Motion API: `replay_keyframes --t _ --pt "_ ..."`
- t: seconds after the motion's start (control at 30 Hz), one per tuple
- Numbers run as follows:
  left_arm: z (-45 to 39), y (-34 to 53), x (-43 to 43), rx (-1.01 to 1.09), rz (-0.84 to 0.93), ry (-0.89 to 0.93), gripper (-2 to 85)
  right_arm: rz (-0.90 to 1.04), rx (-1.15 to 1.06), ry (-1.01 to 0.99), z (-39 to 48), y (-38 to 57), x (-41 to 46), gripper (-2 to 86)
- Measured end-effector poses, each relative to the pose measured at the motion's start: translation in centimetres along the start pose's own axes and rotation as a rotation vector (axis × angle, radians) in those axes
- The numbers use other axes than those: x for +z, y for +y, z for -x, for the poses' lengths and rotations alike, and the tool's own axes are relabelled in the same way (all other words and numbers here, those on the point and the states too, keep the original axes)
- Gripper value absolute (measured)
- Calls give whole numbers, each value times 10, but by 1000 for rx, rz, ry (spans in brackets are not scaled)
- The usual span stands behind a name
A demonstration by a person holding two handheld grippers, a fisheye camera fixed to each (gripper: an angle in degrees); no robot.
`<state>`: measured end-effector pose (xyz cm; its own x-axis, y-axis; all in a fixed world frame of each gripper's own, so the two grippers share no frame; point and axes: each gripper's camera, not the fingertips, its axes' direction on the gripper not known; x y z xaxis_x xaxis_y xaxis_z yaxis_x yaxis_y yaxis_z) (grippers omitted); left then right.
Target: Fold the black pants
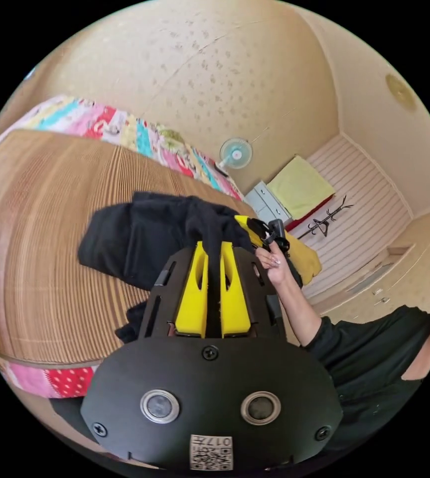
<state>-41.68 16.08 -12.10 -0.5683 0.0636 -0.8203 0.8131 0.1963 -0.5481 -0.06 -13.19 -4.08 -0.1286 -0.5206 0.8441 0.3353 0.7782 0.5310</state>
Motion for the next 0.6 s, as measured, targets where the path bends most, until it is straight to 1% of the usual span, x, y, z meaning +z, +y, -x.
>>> replay_keyframes --t 0.03,0.07,0.13,0.17,0.2,0.23,0.27,0.3,0.33,0.37,0.4,0.47,0.53,0.6 --pt "-5 -15 -16 15 -25 -12 31 -7 -17 5 5 -12 -5 23" --pt "-12 -48 -48 44 -66 -36 31 -26 -34 0 15 -39 -20 24" --pt "-15 -99 -96 39 -113 -128 31 -137 -84 26 33 -80 -54 25" --pt "-11 -134 -122 57 -140 -135 32 -190 -131 58 45 -106 -73 27" --pt "-3 -174 -131 99 -147 -48 34 -202 -173 34 53 -134 -85 30" --pt "3 -195 -128 106 -138 -15 35 -198 -173 10 54 -149 -87 32" --pt "20 -235 -112 83 -93 -3 42 -182 -139 -11 52 -175 -86 37" --pt "41 -269 -86 28 -30 -44 52 -159 -108 40 48 -196 -79 45" --pt "54 -281 -70 -11 4 -76 58 -144 -100 96 45 -203 -73 49" --pt "79 -294 -36 -100 69 -132 69 -128 -63 241 38 -211 -62 61" --pt "101 -290 -3 -167 120 -153 80 -114 -5 391 25 -209 -51 73" --pt "124 -260 38 -219 170 -162 110 -74 33 513 10 -195 -40 89" --pt "135 -210 59 -247 179 -216 124 -64 -10 526 1 -166 -31 94" --pt "141 -136 72 -285 189 -269 138 20 -39 501 -19 -118 -14 88"
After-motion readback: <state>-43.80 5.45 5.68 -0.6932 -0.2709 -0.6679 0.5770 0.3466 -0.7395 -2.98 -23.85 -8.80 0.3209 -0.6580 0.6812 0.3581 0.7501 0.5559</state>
